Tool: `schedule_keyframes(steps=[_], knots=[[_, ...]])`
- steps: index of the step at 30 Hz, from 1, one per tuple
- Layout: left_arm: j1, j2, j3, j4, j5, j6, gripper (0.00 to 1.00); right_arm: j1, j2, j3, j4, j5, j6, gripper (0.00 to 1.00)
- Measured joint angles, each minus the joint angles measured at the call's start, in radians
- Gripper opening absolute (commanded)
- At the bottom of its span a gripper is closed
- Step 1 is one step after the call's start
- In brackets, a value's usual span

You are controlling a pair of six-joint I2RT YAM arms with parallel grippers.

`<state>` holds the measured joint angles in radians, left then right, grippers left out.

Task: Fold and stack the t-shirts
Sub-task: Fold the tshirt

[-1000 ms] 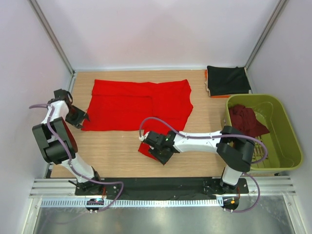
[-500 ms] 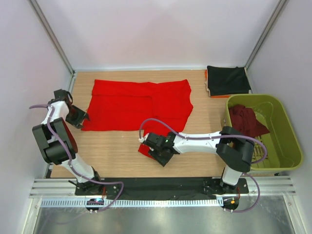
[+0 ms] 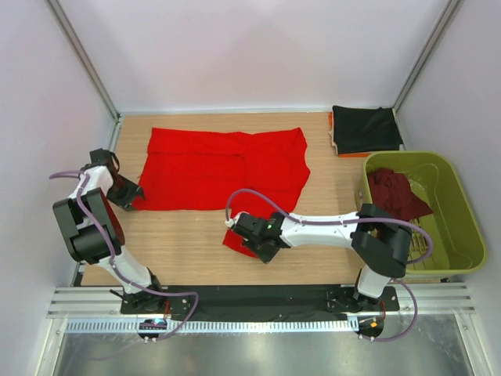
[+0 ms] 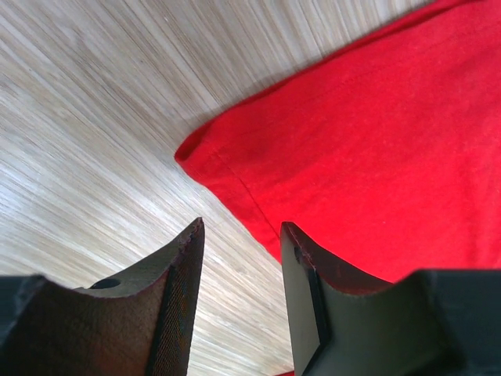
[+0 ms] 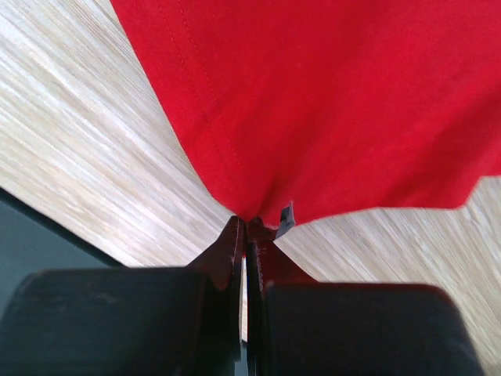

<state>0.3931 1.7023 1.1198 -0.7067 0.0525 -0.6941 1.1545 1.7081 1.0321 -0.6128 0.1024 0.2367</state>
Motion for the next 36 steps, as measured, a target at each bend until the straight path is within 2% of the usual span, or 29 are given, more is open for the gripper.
schedule_keyframes(steps=[10,24,27,28,30,32,36], knots=[[0.011,0.02,-0.011,0.015,-0.053,-0.004,0.42,0.0,-0.14,0.009,-0.056,0.055,0.028,0.01],[0.013,0.06,-0.018,0.057,-0.076,-0.005,0.36,0.0,-0.144,0.066,-0.098,0.076,0.027,0.01],[0.013,0.067,-0.018,0.068,-0.08,-0.005,0.26,0.0,-0.144,0.079,-0.112,0.078,0.026,0.01],[0.013,0.068,-0.018,0.069,-0.082,-0.004,0.16,0.0,-0.144,0.082,-0.116,0.079,0.026,0.01],[0.013,0.069,-0.018,0.071,-0.086,-0.003,0.04,0.0,-0.145,0.087,-0.123,0.08,0.026,0.01],[0.013,0.07,-0.018,0.071,-0.089,-0.004,0.0,0.0,-0.146,0.092,-0.127,0.082,0.027,0.01],[0.013,0.069,-0.018,0.068,-0.086,-0.002,0.0,-0.005,-0.146,0.128,-0.158,0.113,0.027,0.01]])
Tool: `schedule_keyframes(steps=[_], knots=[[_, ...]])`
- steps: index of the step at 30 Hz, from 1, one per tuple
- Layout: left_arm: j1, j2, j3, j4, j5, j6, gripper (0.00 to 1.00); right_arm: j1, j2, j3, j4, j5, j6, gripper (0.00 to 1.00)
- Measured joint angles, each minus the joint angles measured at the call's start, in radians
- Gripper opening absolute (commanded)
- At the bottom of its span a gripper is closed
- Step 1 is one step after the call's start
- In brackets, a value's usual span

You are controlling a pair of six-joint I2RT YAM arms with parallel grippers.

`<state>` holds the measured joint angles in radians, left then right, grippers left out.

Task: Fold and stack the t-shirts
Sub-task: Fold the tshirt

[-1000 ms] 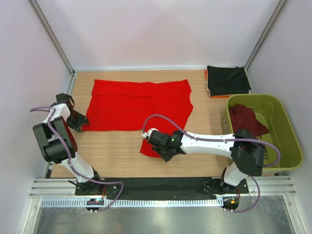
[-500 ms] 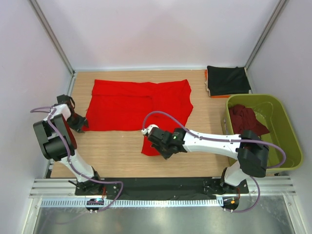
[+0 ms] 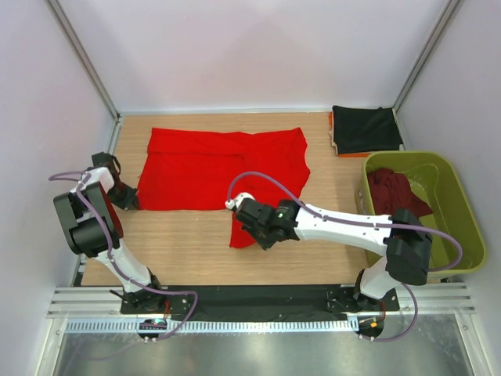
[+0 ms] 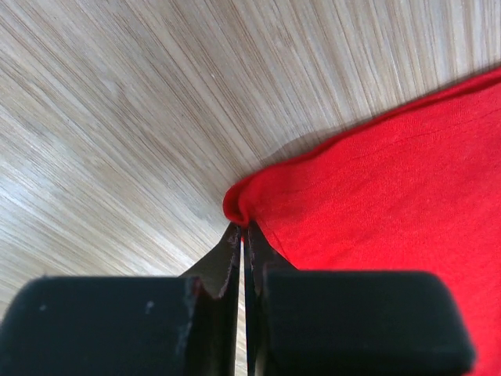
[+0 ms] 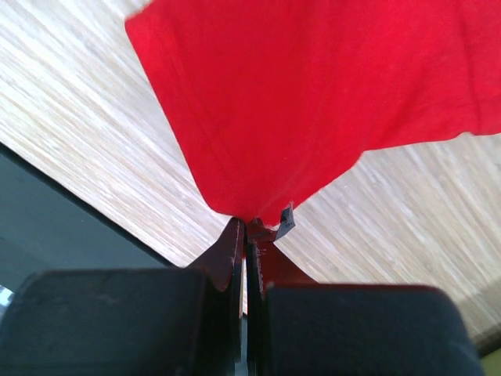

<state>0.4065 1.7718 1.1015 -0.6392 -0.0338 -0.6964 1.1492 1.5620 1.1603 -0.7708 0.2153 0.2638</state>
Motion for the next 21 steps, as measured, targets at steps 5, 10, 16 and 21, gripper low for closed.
schedule_keyframes(steps=[5,10,16,21], knots=[[0.0,0.0,0.027,-0.033,0.004,-0.002,0.0,-0.064,0.0,0.063,-0.027,0.016,-0.013,0.01],[0.0,0.0,0.127,-0.077,0.005,-0.003,0.0,-0.18,0.0,0.114,-0.046,0.022,-0.051,0.01],[-0.01,0.0,0.193,-0.094,0.01,-0.01,0.0,-0.273,0.003,0.193,-0.087,0.018,-0.101,0.01],[-0.021,0.0,0.218,-0.121,0.008,-0.01,0.0,-0.304,0.023,0.254,-0.103,0.005,-0.135,0.01]])
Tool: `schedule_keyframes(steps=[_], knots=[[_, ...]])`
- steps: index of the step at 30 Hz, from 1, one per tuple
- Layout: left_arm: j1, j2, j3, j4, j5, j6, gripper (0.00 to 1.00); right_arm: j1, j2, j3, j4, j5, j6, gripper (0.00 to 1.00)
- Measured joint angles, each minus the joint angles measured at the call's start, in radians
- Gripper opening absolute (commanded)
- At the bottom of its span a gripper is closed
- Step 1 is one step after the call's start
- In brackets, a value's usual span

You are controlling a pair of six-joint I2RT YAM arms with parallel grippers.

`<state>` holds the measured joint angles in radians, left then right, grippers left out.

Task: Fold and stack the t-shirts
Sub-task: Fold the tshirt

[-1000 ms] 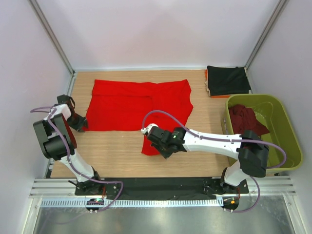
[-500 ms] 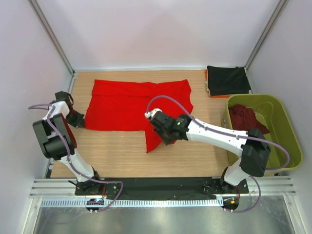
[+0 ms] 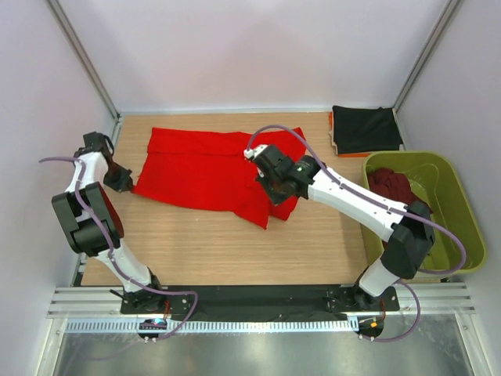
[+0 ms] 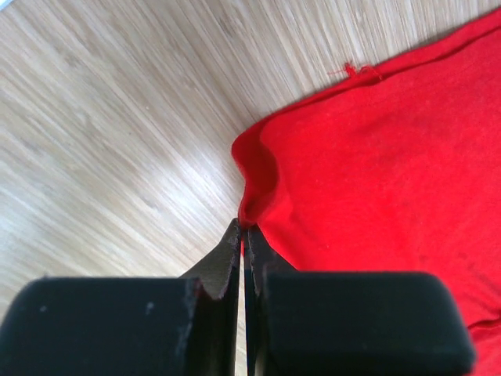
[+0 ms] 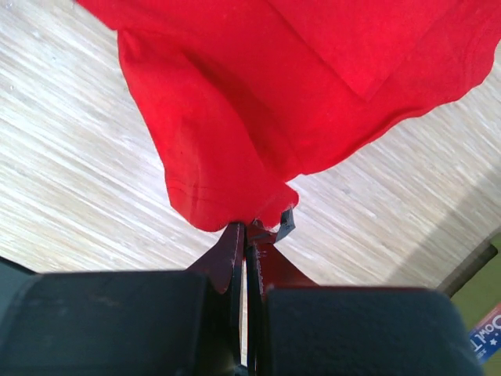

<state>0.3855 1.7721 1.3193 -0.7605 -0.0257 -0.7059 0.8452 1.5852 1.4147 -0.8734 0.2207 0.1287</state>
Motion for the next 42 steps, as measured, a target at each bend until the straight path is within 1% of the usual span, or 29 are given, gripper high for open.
schedule_keyframes(steps=[6,10,14,24,33,38,42], knots=[[-0.015,0.054,0.121,-0.05,-0.006,0.001,0.0,-0.078,0.054,0.071,-0.024,-0.02,-0.031,0.01],[-0.057,0.111,0.212,-0.069,-0.026,0.003,0.0,-0.134,0.113,0.159,-0.046,-0.029,-0.046,0.01],[-0.09,0.186,0.305,-0.096,-0.037,0.003,0.0,-0.177,0.172,0.256,-0.067,-0.031,-0.051,0.01],[-0.111,0.389,0.601,-0.181,-0.064,0.003,0.0,-0.255,0.279,0.411,-0.111,-0.002,-0.052,0.01],[-0.127,0.487,0.713,-0.223,-0.067,0.0,0.0,-0.34,0.391,0.544,-0.142,0.049,-0.054,0.01],[-0.137,0.547,0.785,-0.245,-0.068,-0.001,0.0,-0.338,0.429,0.59,-0.132,0.1,-0.083,0.01],[-0.145,0.578,0.813,-0.249,-0.068,0.0,0.0,-0.336,0.47,0.628,-0.107,0.147,-0.116,0.01]])
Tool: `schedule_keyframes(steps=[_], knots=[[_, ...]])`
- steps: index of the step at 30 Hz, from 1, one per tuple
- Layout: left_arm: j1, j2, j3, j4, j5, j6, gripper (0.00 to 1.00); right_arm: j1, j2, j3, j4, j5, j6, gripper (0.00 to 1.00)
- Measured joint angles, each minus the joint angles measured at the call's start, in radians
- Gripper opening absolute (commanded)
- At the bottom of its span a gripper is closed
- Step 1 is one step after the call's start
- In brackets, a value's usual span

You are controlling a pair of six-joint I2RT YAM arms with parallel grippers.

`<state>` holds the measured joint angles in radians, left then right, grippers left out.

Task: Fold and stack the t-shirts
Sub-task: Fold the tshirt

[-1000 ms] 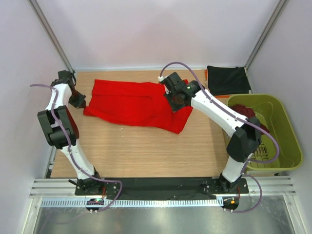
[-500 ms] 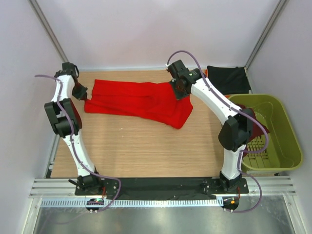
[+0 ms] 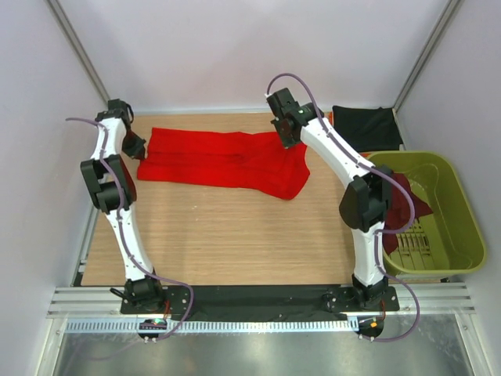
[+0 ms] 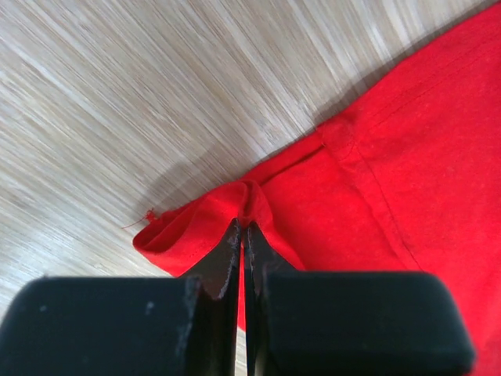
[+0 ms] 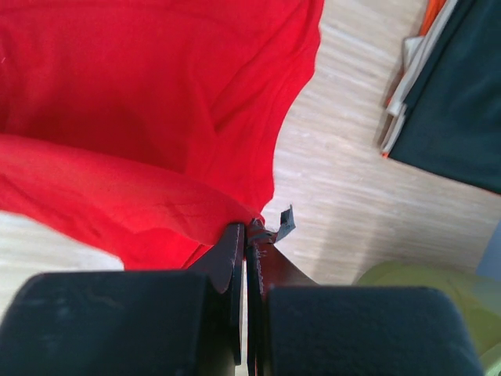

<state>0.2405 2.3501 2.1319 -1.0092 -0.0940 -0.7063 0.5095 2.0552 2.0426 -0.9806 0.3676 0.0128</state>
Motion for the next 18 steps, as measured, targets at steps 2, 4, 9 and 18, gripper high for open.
schedule_keyframes(steps=[2,4,9,18], knots=[[-0.002,0.011,0.008,-0.006,0.0,0.0,0.0,0.001,0.023,0.014,0.024,0.026,-0.019,0.01],[-0.003,0.024,0.018,-0.006,-0.001,0.0,0.0,0.0,0.04,0.016,0.049,0.047,-0.039,0.01],[-0.003,0.06,0.056,-0.009,0.0,0.0,0.0,-0.006,0.092,0.053,0.094,0.071,-0.065,0.01],[-0.004,0.078,0.092,-0.009,0.004,0.0,0.0,-0.008,0.105,0.047,0.16,0.105,-0.068,0.01]])
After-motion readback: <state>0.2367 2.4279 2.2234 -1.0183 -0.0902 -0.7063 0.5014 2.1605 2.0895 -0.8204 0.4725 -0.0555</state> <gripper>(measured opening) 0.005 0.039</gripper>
